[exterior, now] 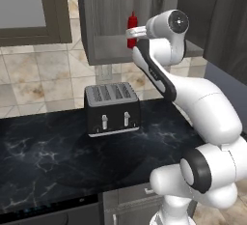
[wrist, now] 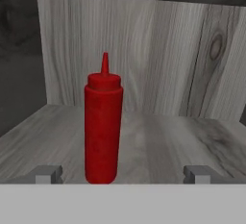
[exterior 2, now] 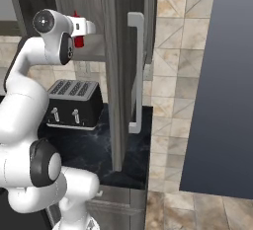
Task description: Move the ketchup and mustard from the cabinet to the dining counter.
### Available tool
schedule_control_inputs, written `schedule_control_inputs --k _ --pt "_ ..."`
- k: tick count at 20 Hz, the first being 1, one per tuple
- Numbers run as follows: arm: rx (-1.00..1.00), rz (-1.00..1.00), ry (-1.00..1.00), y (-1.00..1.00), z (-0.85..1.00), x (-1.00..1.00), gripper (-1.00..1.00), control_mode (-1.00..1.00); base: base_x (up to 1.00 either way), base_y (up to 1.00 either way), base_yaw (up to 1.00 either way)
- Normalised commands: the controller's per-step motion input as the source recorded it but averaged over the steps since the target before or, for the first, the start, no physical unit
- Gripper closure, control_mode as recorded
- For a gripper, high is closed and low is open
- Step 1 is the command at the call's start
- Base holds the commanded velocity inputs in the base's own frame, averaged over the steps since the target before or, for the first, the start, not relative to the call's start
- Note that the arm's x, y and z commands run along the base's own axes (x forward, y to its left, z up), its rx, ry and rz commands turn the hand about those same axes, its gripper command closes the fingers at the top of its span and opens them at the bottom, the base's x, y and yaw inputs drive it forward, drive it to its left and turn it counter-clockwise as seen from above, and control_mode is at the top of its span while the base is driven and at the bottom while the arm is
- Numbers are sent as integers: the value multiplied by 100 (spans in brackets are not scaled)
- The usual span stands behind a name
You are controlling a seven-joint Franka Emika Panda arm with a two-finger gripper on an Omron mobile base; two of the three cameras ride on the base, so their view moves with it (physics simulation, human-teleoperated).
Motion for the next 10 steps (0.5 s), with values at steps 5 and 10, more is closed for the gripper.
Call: schedule_control_inputs --k 5,10 --pt "0 -2 0 13 0 4 -100 -100 0 0 0" --pt "0 -3 0 18 0 8 -100 -100 0 0 0"
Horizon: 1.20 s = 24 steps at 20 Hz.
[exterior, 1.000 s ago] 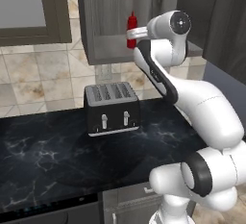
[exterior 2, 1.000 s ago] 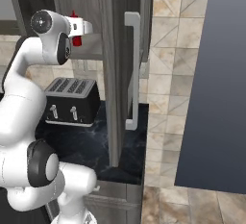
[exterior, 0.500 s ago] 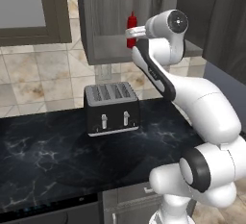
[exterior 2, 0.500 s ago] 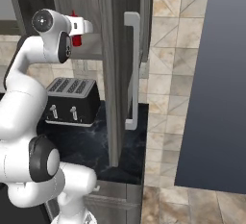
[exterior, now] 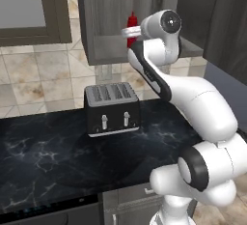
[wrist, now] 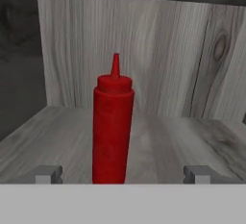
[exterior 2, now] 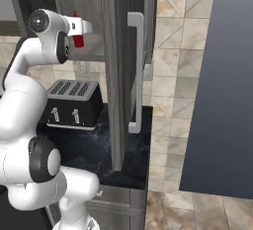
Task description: Move the ketchup and mustard from the cabinet to the dining counter.
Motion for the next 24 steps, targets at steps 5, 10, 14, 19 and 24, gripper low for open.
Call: schedule_control_inputs --k 5,10,14,19,24 --pt "0 -2 0 8 0 14 -100 -100 0 0 0" --pt "0 -1 0 1 0 22 -100 -100 0 0 0" --pt "0 0 1 1 0 24 -100 -100 0 0 0" --pt "0 0 1 3 0 20 -100 -100 0 0 0" --pt "0 0 0 1 0 11 -100 -100 0 0 0"
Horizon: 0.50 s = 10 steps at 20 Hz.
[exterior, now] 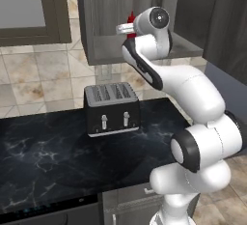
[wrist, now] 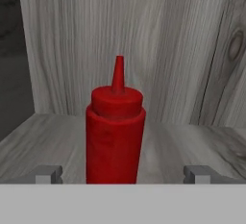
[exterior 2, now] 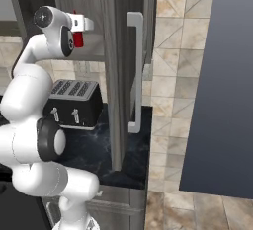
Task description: Move the ketchup and mustard from the cabinet to the dining counter.
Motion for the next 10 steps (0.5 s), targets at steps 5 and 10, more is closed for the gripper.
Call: schedule_control_inputs --k 5,10 --pt "0 0 2 1 0 11 -100 -100 0 0 0" --pt "0 0 2 0 0 11 -100 -100 0 0 0"
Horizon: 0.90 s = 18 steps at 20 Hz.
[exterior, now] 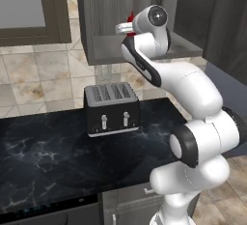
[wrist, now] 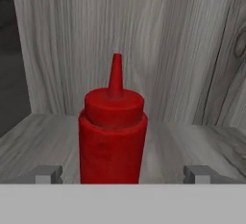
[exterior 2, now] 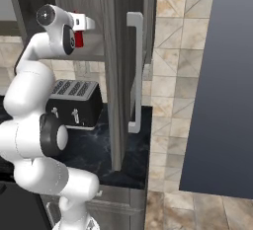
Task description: Move the ketchup and mustard from the cabinet to the dining counter.
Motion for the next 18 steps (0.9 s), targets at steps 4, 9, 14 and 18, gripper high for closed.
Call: schedule_control_inputs --k 4,9,14,18 --pt "0 0 3 0 0 17 -100 -100 0 0 0" --pt "0 0 5 3 -2 17 -100 -100 0 0 0" --pt "0 0 7 9 -5 16 100 -100 0 0 0" --pt "0 0 5 14 -5 14 100 -100 0 0 0"
